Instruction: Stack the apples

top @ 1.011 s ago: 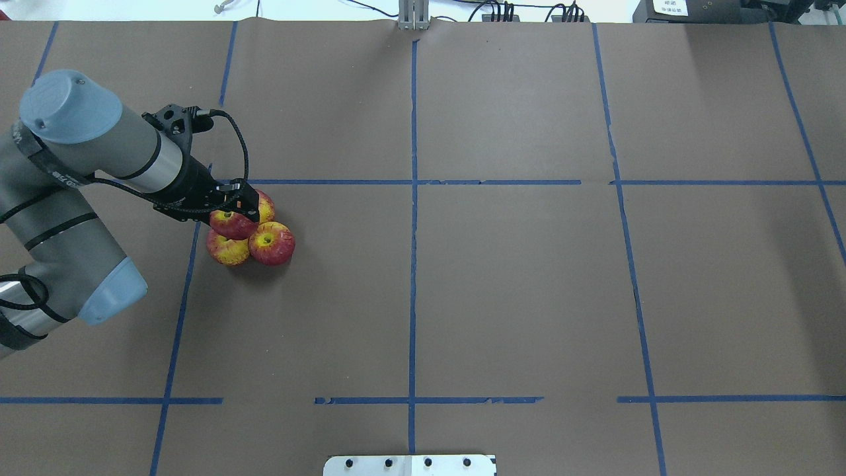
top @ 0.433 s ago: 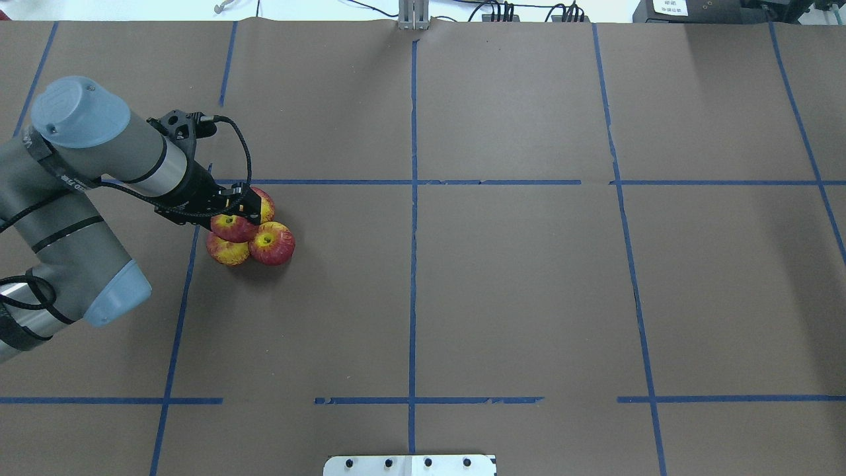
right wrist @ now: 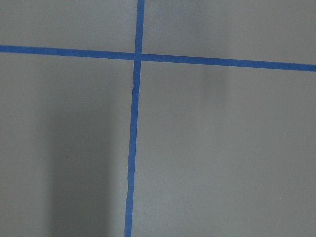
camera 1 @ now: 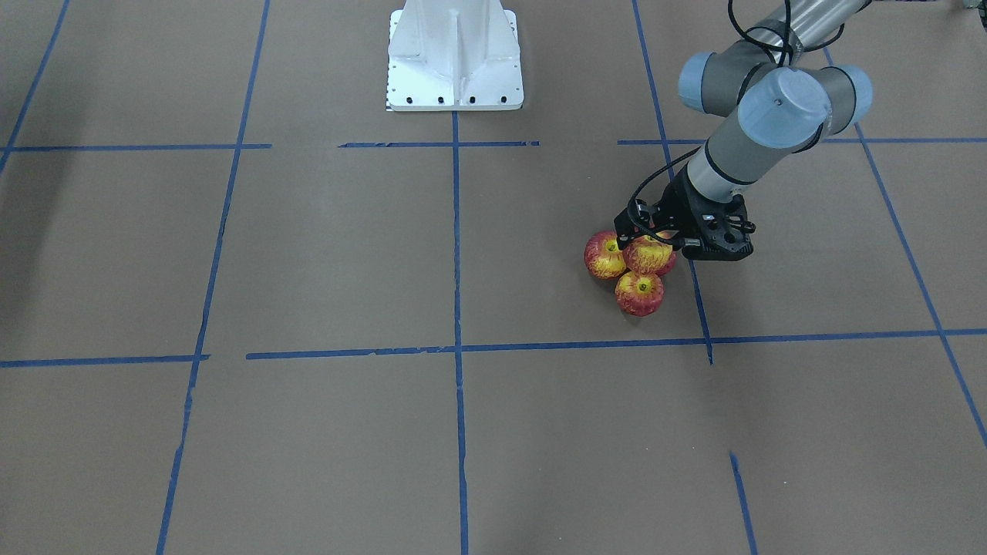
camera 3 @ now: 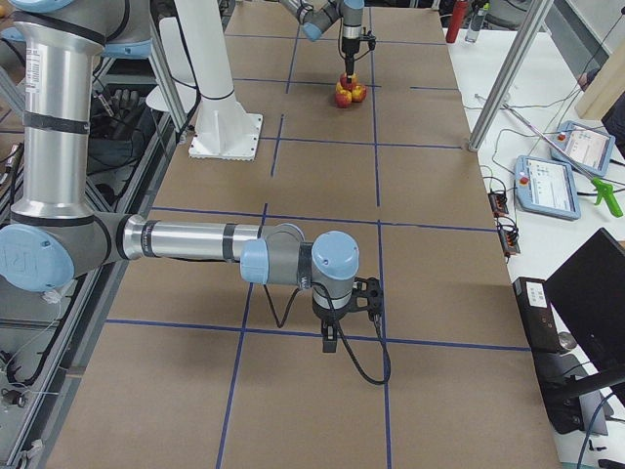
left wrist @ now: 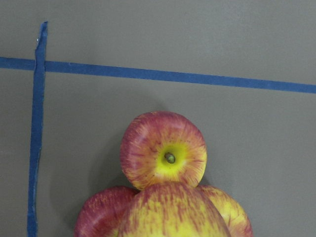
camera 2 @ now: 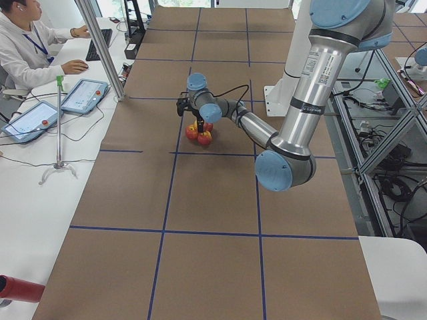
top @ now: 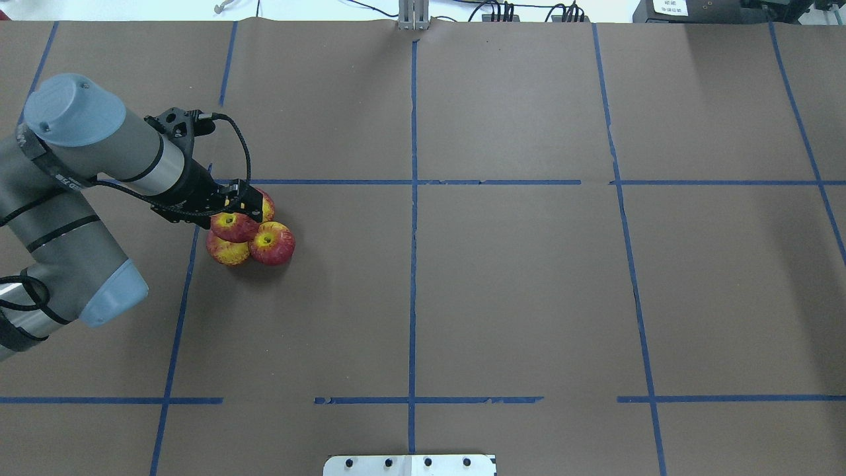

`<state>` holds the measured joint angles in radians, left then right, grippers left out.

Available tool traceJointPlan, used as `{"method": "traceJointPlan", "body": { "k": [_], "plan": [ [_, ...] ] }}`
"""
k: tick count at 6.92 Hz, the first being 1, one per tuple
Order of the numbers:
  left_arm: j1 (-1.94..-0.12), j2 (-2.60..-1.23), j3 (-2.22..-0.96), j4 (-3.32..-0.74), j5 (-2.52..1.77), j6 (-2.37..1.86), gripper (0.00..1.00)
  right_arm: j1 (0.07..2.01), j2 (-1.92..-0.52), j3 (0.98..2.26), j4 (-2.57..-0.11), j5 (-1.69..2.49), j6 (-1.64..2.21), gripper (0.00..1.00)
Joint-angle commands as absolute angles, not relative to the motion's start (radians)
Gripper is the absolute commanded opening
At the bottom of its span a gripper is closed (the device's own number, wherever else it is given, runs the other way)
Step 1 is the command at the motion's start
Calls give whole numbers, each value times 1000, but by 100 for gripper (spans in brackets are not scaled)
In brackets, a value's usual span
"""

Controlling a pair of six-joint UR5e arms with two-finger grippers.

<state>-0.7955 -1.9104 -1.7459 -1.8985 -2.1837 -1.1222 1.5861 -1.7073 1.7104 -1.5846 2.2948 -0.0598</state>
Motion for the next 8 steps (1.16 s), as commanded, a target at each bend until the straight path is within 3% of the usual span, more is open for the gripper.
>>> {"method": "traceJointPlan", "body": {
  "k": [1,3,5,8],
  "plan": [
    [-863,-1907,-1852,-1745,-2186,-1056,100,1586,-1707,1710,-1585,2295,-60,100],
    [-1021,-1914,-1972,-1521,-2186,-791,100,1586,-1707,1710,-1585,2295,-58,100],
    [-1200,-1789,-1971,-1499,-2197,-401,100,1586,-1707,1710,-1585,2295,-60,100],
    [-1477,-1678,-1782,-1496,-2251,193,100,1586,-1707,1710,-1585,2295,-60,100]
  ]
}}
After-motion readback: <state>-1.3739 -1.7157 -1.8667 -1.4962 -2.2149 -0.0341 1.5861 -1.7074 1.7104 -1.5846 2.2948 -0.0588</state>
